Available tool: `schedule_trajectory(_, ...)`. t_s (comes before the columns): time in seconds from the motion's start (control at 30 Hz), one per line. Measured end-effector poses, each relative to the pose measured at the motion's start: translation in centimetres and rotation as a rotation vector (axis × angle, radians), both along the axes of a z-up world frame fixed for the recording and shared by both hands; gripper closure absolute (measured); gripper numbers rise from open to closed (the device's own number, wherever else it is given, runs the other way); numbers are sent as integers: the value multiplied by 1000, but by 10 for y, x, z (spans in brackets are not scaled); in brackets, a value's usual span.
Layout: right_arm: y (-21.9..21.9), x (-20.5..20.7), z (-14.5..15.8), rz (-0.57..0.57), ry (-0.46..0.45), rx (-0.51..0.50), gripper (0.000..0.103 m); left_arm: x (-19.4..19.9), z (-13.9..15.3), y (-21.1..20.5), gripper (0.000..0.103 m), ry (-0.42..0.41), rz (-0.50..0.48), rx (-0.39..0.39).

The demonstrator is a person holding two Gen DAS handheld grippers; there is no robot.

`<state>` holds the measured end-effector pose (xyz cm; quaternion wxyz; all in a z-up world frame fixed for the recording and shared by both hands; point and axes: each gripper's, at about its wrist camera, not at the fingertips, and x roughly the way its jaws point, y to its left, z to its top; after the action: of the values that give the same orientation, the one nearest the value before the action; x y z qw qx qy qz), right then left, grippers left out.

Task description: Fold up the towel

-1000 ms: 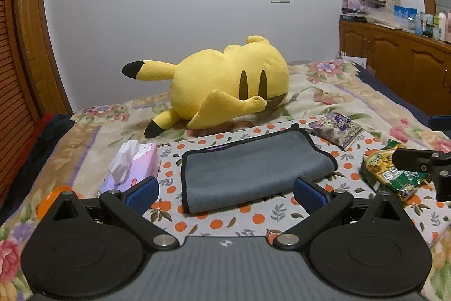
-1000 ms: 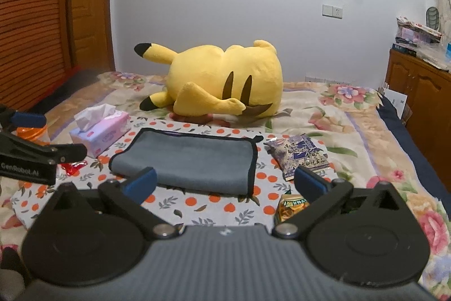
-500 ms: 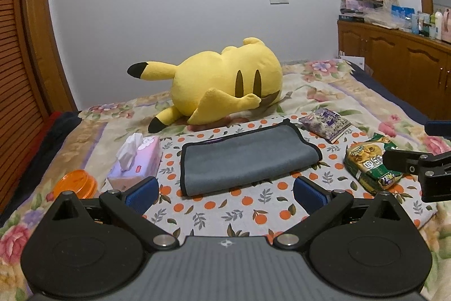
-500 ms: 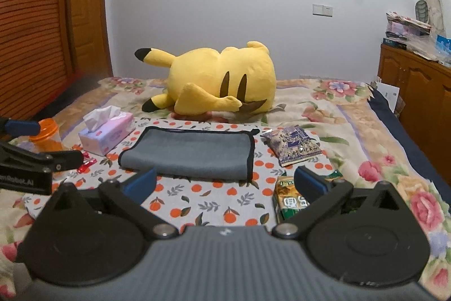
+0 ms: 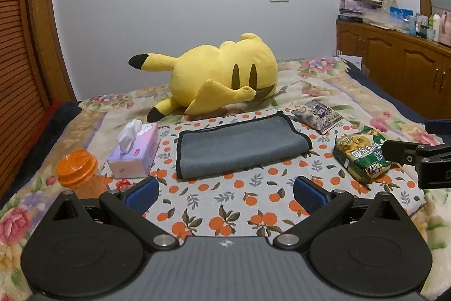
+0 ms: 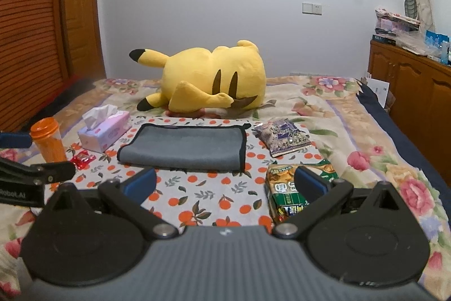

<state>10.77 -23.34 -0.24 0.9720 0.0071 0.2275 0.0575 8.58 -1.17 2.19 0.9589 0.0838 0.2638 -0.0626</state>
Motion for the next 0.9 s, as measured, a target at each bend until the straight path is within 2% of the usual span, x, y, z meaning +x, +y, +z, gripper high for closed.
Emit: schedule_trajectory(0.9,6,-34,-16,1,7,5,0,-36,-30,12,0,45,38,-5)
